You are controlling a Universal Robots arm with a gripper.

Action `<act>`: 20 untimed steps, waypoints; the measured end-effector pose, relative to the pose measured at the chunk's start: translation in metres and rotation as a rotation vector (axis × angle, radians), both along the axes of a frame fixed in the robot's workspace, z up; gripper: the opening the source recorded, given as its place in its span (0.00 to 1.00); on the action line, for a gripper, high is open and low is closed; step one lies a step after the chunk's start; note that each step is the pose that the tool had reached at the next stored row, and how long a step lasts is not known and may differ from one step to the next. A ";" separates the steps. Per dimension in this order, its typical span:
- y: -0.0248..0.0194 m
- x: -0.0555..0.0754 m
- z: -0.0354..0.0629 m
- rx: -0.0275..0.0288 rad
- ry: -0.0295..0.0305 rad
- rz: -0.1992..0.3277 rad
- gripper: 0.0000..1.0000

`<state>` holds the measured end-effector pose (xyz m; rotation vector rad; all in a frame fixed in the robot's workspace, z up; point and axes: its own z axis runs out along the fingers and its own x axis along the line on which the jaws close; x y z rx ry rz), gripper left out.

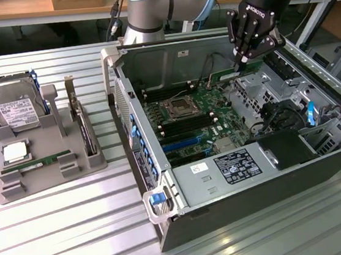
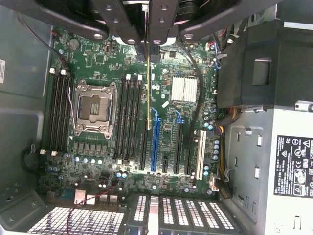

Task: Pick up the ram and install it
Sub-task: 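Insert the ram into the slot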

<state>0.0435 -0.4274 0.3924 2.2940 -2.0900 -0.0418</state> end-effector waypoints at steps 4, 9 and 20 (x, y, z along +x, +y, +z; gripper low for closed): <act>0.0000 0.000 -0.0008 0.0000 0.0000 0.000 0.12; 0.0000 0.000 -0.0017 0.0001 0.0000 0.000 0.12; 0.0000 0.000 -0.0038 0.0000 0.0000 0.000 0.12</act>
